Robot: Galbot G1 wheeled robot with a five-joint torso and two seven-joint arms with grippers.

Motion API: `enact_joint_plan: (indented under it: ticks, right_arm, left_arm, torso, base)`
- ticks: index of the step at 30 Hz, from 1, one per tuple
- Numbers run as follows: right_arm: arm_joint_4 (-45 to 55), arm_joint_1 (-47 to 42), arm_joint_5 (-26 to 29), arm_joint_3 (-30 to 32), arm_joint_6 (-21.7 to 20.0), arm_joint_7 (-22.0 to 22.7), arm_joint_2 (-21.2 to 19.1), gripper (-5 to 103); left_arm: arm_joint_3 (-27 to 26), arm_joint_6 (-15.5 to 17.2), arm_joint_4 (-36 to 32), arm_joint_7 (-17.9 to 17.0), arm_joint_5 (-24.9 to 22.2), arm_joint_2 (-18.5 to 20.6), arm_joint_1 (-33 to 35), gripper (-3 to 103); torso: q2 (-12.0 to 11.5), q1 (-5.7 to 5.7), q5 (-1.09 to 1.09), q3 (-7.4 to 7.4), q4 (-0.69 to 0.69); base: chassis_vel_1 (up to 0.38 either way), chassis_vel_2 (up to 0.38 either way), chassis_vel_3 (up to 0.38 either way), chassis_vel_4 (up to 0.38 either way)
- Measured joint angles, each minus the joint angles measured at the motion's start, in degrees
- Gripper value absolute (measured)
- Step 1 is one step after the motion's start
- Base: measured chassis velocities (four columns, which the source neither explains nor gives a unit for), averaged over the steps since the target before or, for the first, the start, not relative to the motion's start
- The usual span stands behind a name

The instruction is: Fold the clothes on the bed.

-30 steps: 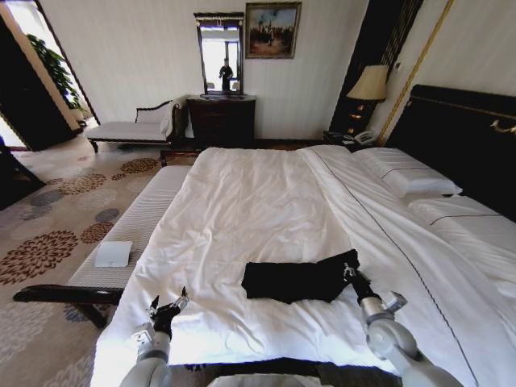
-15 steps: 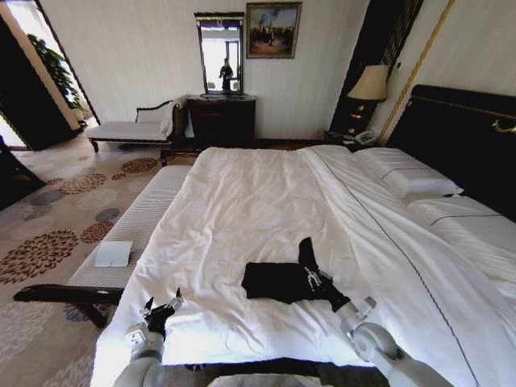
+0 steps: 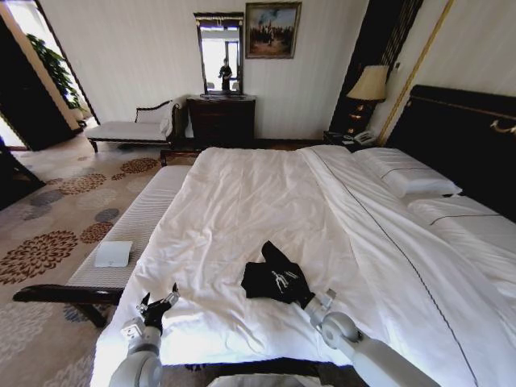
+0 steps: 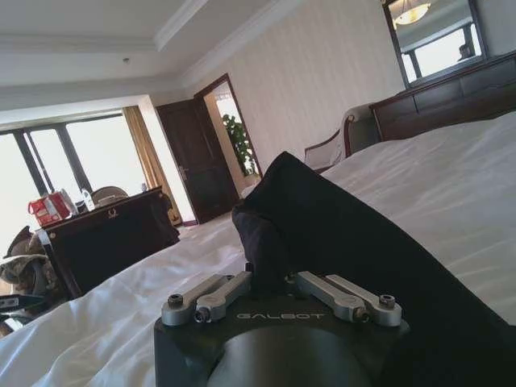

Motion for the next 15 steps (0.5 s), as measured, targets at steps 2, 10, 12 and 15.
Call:
enact_joint_plan:
  ticks: [2, 10, 12, 15]
  right_arm:
    - [-0.7, 1.1, 0.1, -1.2, -0.3, 0.2, 0.2, 5]
    - [-3.2, 2.2, -1.4, -3.6, -0.6, 1.2, 1.1, 3]
    - [-2.7, 1.7, -1.3, -3.4, -0.6, 1.4, 1.1, 14]
    - [-0.3, 0.7, 0.1, -2.5, -0.4, -0.5, 0.5, 25]
  left_arm:
    - [-0.3, 0.1, 0.0, 0.0, -0.4, 0.2, -0.1, 100]
    - [-1.4, 0.2, 0.6, -0.1, -1.8, 1.1, -0.5, 100]
    - [-1.3, 0.2, 1.2, -0.1, -2.0, 1.3, -1.0, 100]
    - [-0.9, 0.2, 1.7, -0.1, -2.0, 1.3, -1.6, 100]
  torso:
    - [0.0, 0.0, 0.0, 0.0, -0.01]
    - [0.0, -0.01, 0.0, 0.0, -0.01]
    - [0.0, 0.0, 0.01, 0.0, -0.02]
    - [0.0, 0.0, 0.01, 0.0, -0.01]
  base:
    - [0.0, 0.0, 0.0, 0.0]
    - [0.0, 0.0, 0.0, 0.0]
    - [0.0, 0.0, 0.0, 0.0]
    - [0.0, 0.0, 0.0, 0.0]
